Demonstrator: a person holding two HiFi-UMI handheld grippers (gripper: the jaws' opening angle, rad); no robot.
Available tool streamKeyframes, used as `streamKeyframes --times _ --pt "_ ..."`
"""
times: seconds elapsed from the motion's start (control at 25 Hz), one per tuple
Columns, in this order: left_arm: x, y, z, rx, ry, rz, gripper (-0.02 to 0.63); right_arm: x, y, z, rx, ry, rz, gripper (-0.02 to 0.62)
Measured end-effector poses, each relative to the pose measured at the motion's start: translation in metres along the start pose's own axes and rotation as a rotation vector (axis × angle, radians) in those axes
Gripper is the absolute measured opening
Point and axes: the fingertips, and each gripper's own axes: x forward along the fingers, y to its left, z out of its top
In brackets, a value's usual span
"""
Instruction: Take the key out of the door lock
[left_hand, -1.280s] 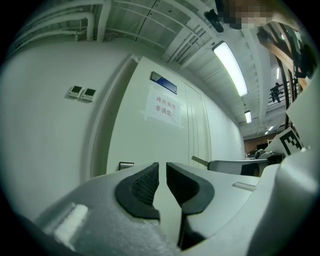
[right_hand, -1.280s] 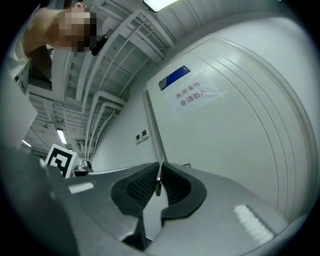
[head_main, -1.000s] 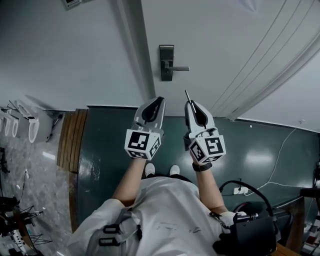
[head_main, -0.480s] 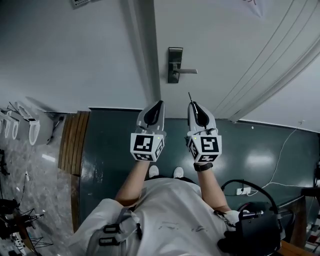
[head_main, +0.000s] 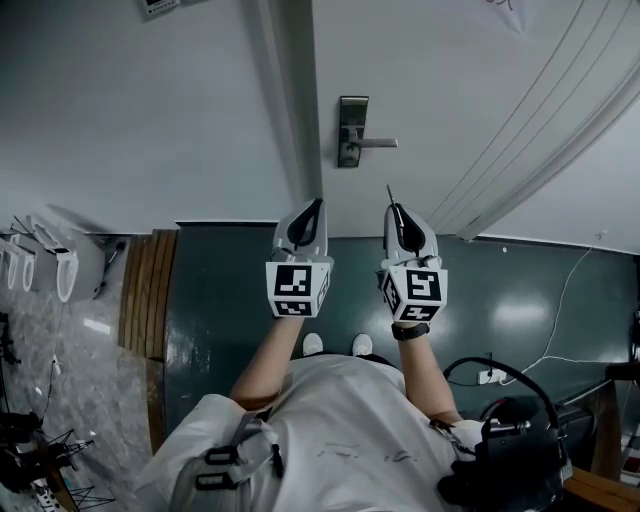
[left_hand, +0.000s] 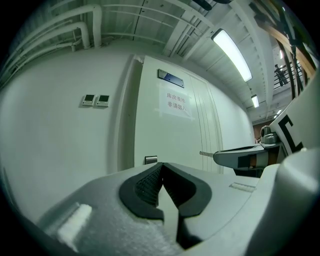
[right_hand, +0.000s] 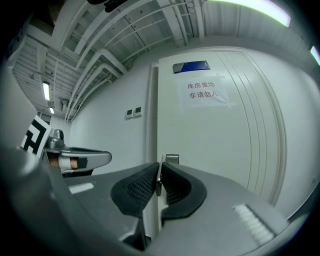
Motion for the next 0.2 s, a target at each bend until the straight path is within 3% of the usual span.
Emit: streamKeyframes --times 0.2 --pt "0.0018 0.0052 -0.0004 -0.014 -0.004 -0.024 0.0 0.0055 0.008 -0.001 -0.015 0.01 -0.017 0.029"
